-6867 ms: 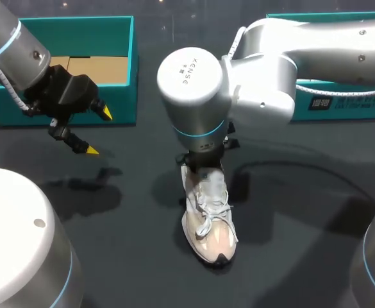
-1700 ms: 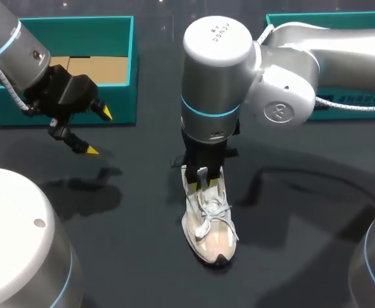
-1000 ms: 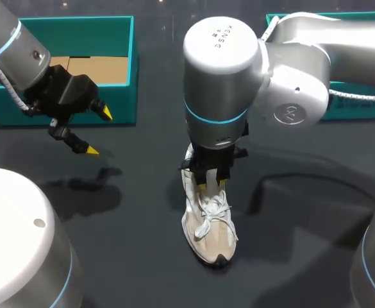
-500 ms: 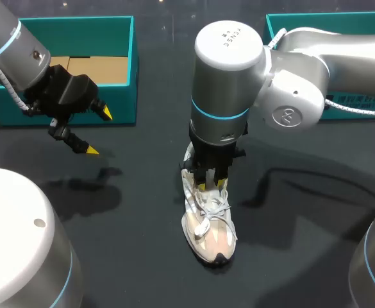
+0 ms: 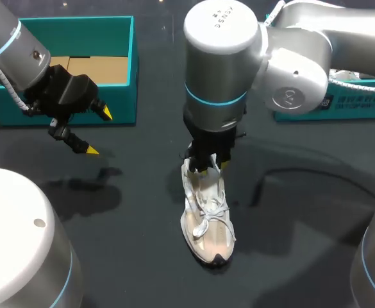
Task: Take the shoe out of the shoebox, open the shoe tongue, remove and reinsert the insole, then place the shoe into the shoebox
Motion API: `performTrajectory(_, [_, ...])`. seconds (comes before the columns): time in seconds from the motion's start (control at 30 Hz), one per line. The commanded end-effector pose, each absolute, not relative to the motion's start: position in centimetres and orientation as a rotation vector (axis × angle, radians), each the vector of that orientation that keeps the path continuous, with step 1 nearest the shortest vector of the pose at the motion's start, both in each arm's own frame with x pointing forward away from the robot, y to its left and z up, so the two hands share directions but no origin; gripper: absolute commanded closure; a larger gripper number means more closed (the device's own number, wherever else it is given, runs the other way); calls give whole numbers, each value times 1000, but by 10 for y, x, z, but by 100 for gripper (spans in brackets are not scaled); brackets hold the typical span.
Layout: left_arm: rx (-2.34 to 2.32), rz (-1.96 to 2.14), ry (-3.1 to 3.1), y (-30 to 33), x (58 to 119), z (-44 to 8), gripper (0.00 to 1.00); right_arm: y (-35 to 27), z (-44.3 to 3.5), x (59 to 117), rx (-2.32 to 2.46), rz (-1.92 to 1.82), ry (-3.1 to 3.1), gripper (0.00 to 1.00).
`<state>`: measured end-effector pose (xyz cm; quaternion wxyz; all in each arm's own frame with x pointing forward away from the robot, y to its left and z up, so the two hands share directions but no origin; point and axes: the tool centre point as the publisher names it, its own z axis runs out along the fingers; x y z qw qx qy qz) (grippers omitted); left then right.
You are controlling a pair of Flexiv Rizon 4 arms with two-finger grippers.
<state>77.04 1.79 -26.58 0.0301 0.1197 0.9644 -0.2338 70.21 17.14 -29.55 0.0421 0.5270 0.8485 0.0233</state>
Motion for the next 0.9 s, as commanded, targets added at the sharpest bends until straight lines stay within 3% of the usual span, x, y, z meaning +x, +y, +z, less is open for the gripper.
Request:
performTrajectory(0.03, [368,-716,2972,18,769,-266,0,157,-280,706,1449,57,2708,64])
performTrajectory(0.17, [368,-716,2972,18,769,-266,0,156,-274,707,1328,46,2749,62])
performTrajectory(0.27, [368,-716,2972,18,769,-266,0,152,-267,707,1204,93,2810,52])
performTrajectory(0.3, [368,-716,2972,18,769,-266,0,152,-266,707,1148,104,2834,44])
performTrajectory(0.33, [368,-716,2972,18,769,-266,0,151,-265,707,1105,115,2848,22])
performTrajectory(0.4, [368,-716,2972,18,769,-266,0,151,-265,708,1018,130,2870,0])
performTrajectory(0.5, [368,-716,2972,18,769,-266,0,150,-267,710,734,207,3014,0])
performTrajectory(0.9, [368,-716,2972,18,769,-266,0,150,-267,710,734,207,3014,0])
